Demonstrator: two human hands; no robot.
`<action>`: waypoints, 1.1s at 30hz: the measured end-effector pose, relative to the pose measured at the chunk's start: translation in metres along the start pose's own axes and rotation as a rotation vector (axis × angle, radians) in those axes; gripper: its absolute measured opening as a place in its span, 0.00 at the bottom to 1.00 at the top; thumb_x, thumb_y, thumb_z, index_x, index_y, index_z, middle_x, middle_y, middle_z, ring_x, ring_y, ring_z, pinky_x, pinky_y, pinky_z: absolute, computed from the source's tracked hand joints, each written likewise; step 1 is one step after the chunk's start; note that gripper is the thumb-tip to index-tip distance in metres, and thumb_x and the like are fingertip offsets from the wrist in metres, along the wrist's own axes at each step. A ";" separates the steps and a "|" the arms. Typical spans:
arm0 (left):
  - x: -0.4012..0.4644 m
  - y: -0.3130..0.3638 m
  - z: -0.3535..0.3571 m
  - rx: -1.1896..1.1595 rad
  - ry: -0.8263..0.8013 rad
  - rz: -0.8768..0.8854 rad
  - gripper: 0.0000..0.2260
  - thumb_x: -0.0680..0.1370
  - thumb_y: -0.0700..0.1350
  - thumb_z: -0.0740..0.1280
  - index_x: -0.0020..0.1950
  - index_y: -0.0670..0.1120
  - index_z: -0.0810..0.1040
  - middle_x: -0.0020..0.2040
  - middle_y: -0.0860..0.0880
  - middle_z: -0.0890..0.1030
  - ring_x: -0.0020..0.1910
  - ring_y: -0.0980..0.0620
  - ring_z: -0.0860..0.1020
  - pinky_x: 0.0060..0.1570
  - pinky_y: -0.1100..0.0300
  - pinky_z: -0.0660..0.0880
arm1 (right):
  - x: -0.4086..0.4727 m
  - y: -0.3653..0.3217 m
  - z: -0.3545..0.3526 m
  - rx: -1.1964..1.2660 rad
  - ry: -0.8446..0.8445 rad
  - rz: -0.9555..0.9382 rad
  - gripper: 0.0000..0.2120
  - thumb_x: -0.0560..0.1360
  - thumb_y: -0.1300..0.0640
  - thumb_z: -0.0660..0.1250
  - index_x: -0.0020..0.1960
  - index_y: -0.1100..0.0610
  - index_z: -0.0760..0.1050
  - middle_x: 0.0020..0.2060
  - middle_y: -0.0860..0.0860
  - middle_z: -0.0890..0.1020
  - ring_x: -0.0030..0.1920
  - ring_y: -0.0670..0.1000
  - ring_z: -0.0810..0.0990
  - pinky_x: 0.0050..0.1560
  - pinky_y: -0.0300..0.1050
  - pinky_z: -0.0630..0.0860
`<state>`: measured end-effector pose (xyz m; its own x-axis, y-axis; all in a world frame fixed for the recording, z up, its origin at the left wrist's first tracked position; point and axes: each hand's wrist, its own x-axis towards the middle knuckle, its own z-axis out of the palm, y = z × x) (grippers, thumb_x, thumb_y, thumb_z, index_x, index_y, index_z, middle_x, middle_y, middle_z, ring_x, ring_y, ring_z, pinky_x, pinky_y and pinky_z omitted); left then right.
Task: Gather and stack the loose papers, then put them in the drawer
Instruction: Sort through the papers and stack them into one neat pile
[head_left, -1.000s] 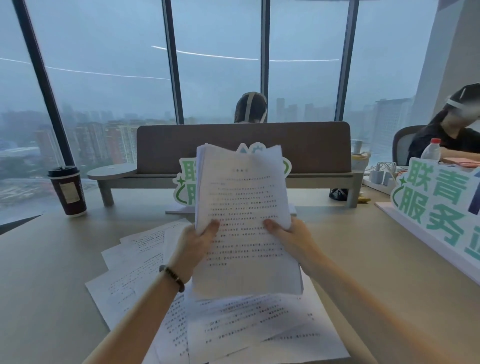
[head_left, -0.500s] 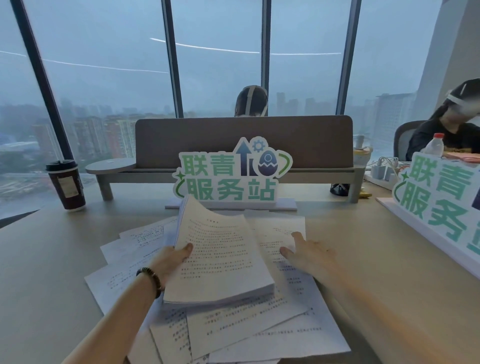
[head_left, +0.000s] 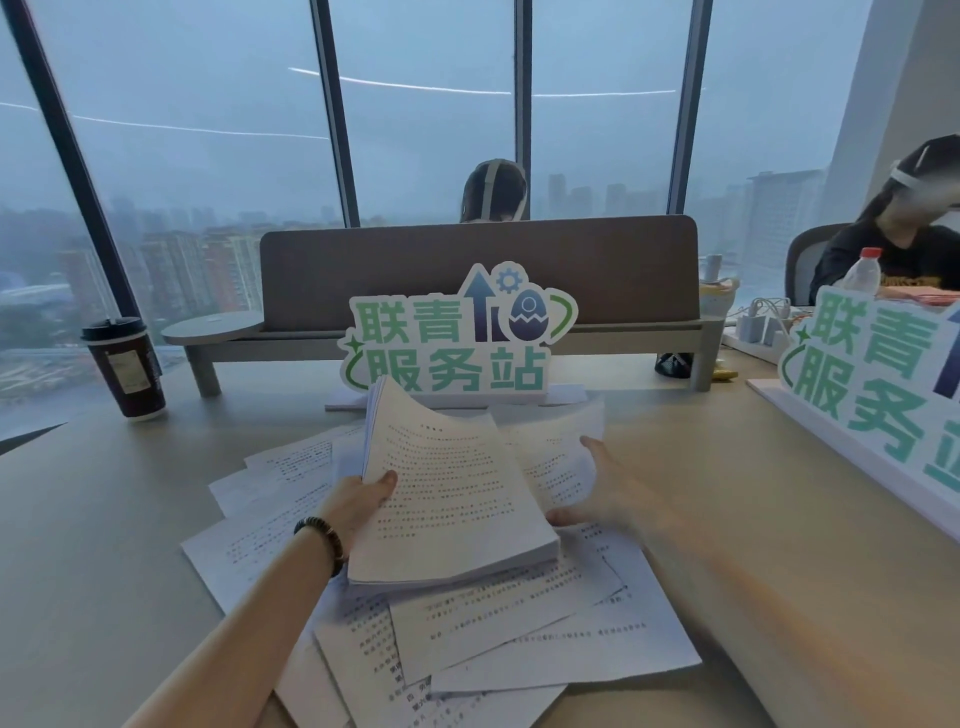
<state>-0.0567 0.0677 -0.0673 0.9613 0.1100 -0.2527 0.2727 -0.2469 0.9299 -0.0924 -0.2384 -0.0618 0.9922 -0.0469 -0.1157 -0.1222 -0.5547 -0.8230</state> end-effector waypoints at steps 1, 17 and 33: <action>0.000 0.000 0.000 -0.011 -0.005 -0.001 0.17 0.80 0.49 0.66 0.59 0.36 0.78 0.51 0.38 0.83 0.42 0.42 0.82 0.39 0.56 0.78 | 0.000 0.000 0.001 -0.031 -0.011 -0.008 0.61 0.61 0.51 0.84 0.80 0.47 0.48 0.78 0.52 0.61 0.76 0.57 0.61 0.71 0.56 0.64; 0.000 0.003 -0.029 -0.302 -0.012 -0.005 0.08 0.80 0.47 0.66 0.50 0.42 0.78 0.47 0.40 0.83 0.43 0.40 0.81 0.44 0.48 0.79 | 0.002 0.007 -0.004 -0.059 0.088 -0.041 0.58 0.63 0.59 0.83 0.80 0.48 0.47 0.76 0.50 0.65 0.72 0.57 0.68 0.64 0.53 0.71; 0.005 -0.008 -0.022 -0.223 -0.013 -0.070 0.09 0.80 0.47 0.67 0.52 0.40 0.78 0.52 0.37 0.82 0.51 0.36 0.81 0.55 0.39 0.77 | 0.020 0.024 -0.014 0.045 0.176 0.083 0.14 0.77 0.61 0.68 0.62 0.55 0.75 0.56 0.53 0.82 0.53 0.54 0.80 0.51 0.46 0.78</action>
<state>-0.0544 0.0917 -0.0697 0.9411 0.1065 -0.3208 0.3246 -0.0200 0.9457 -0.0756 -0.2639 -0.0758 0.9672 -0.2381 -0.0886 -0.2013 -0.5054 -0.8391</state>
